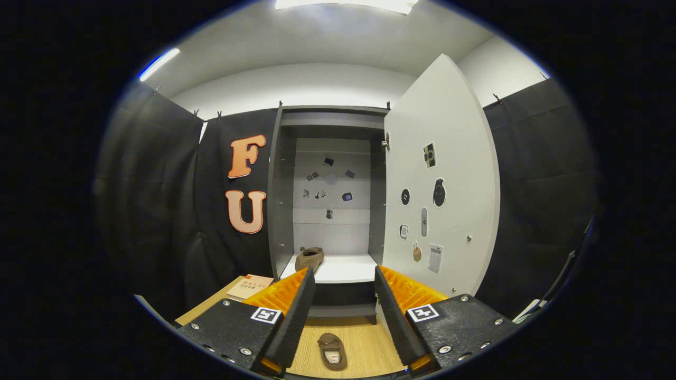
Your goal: Open the shoe cabinet door, grab the shoes and put them into the shoe cabinet, then close the shoe cabinet door.
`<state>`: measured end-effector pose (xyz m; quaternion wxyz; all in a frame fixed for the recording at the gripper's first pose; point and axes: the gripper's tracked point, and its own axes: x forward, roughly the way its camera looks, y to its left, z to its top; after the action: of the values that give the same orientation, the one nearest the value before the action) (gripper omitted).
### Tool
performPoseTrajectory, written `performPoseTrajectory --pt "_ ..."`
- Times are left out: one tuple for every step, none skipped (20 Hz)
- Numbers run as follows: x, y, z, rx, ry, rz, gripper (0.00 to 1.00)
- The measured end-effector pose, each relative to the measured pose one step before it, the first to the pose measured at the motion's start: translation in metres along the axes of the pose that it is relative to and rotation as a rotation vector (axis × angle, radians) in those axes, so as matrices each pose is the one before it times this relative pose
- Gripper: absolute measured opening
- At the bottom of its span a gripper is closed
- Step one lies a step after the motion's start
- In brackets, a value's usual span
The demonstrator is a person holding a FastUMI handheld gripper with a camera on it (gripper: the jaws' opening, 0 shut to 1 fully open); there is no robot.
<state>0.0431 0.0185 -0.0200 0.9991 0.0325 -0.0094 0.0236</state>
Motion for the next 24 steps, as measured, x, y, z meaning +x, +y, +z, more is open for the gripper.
performPoseTrajectory --pt "0.00117 0.00081 0.00189 0.00512 -0.005 -0.00238 0.75" --pt "0.00033 0.00064 -0.00002 0.00196 -0.00059 -0.0052 0.76" --pt "0.00143 0.00104 -0.00054 -0.00293 0.00034 0.00056 0.81" --pt "-0.00088 0.00093 0.00082 -0.00358 -0.00357 0.00063 0.83" --pt "0.00029 0.00132 0.00133 0.00072 -0.00598 0.00529 0.88" --pt "0.00022 0.00174 0.00073 0.0054 -0.00417 0.0054 0.91" --pt "0.00202 0.00157 -0.0001 0.00488 -0.0012 0.0039 0.93" --pt "0.00097 0.00025 -0.00093 0.00139 0.00134 0.00141 0.93" --pt "0.00149 -0.00101 -0.00169 0.0002 0.00372 -0.00218 0.93" --pt "0.00058 -0.00033 -0.00139 0.00228 0.00527 0.00278 0.93" --pt "0.00127 0.00149 -0.00137 0.00468 0.00558 0.00604 0.93" --pt "0.00016 0.00117 -0.00029 0.00419 0.00037 0.00655 0.93" --pt "0.00181 0.00099 -0.00141 0.0041 0.00251 0.00494 0.93" --pt "0.00098 -0.00041 -0.00124 0.0024 0.00432 0.00403 0.93" --pt "0.00143 -0.00029 -0.00309 0.00003 0.01034 -0.00166 0.93" --pt "-0.00007 -0.00124 -0.00392 -0.002 0.00984 -0.00094 0.93" --pt "0.00169 0.00096 -0.0016 -0.0021 0.00261 -0.00031 0.93" --pt "0.00124 0.00037 -0.00134 -0.00094 0.00266 0.00006 0.93" --pt "0.00079 0.00142 -0.00186 -0.00256 0.00925 0.00332 0.93" --pt "0.0005 0.00063 -0.00155 -0.00535 0.00164 -0.00089 0.93" --pt "0.00136 -0.00006 0.00078 -0.00615 -0.00238 -0.00105 0.93" --pt "0.00092 -0.00014 -0.00089 -0.00123 0.00116 -0.00278 0.93" --pt "0.00171 0.00186 -0.00269 0.0028 0.00144 0.00332 0.93" --pt "0.00119 0.00184 -0.00088 0.00243 0.00071 0.00502 0.93"
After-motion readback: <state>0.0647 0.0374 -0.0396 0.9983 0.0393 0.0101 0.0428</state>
